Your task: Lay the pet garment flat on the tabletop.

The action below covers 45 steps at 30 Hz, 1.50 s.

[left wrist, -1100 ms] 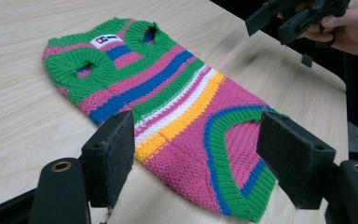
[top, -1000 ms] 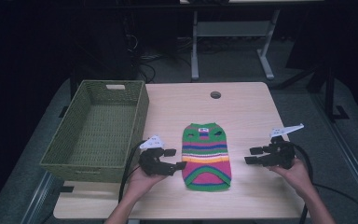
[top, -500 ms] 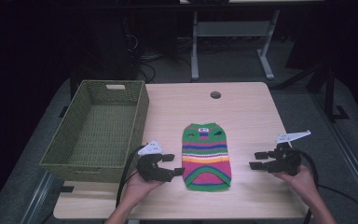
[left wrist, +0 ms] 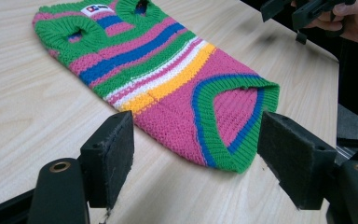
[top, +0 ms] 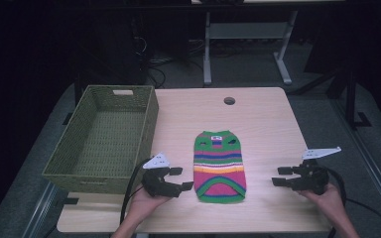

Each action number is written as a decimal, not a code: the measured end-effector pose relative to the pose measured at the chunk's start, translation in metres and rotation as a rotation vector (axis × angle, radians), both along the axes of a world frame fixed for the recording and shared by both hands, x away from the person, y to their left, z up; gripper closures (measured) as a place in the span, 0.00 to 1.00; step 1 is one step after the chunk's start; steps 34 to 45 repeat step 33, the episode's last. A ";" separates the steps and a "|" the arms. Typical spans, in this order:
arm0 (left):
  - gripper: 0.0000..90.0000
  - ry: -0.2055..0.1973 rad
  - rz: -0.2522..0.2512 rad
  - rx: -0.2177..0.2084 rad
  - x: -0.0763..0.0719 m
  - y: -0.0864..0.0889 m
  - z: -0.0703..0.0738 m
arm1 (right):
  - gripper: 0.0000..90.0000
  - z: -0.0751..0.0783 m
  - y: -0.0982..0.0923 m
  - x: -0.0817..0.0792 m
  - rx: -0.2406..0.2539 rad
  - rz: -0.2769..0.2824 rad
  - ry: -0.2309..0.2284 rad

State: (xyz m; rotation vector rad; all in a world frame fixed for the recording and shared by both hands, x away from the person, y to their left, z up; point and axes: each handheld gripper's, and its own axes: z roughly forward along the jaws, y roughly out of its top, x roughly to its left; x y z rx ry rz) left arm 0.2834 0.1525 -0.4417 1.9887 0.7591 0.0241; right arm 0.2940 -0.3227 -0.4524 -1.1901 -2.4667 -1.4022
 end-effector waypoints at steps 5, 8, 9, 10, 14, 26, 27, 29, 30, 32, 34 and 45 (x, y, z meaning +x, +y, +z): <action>0.30 0.007 0.003 -0.007 -0.003 0.002 -0.002 | 0.37 -0.003 -0.004 -0.006 0.001 -0.010 0.007; 0.30 0.006 -0.002 -0.004 -0.005 0.002 -0.002 | 0.36 -0.005 -0.007 -0.009 0.001 -0.016 0.005; 0.30 0.006 -0.005 -0.002 -0.006 0.002 -0.002 | 0.36 -0.005 -0.007 -0.010 0.002 -0.018 0.005; 0.30 0.005 -0.003 -0.004 -0.006 0.002 -0.002 | 0.36 -0.005 -0.008 -0.011 0.001 -0.020 0.012; 0.30 0.006 -0.002 -0.007 -0.009 0.003 -0.003 | 0.36 -0.007 -0.011 -0.015 0.001 -0.029 0.009; 0.29 -0.001 0.001 0.003 -0.020 0.007 -0.006 | 0.34 -0.012 -0.017 -0.033 0.001 -0.049 -0.017; 0.28 -0.002 0.002 -0.001 -0.021 0.008 -0.006 | 0.34 -0.012 -0.016 -0.035 0.000 -0.047 -0.022; 0.28 -0.008 0.006 -0.005 -0.024 0.008 -0.007 | 0.33 -0.012 -0.015 -0.038 -0.006 -0.051 -0.027; 0.28 -0.016 0.003 -0.011 -0.027 0.009 -0.007 | 0.32 -0.012 -0.014 -0.040 -0.011 -0.050 -0.035; 0.27 -0.018 0.006 -0.018 -0.028 0.010 -0.007 | 0.32 -0.011 -0.011 -0.044 -0.014 -0.053 -0.050; 0.27 -0.025 0.009 -0.023 -0.030 0.010 -0.007 | 0.31 -0.011 -0.010 -0.046 -0.016 -0.056 -0.056; 0.27 -0.025 0.009 -0.023 -0.030 0.010 -0.007 | 0.31 -0.011 -0.010 -0.046 -0.016 -0.056 -0.056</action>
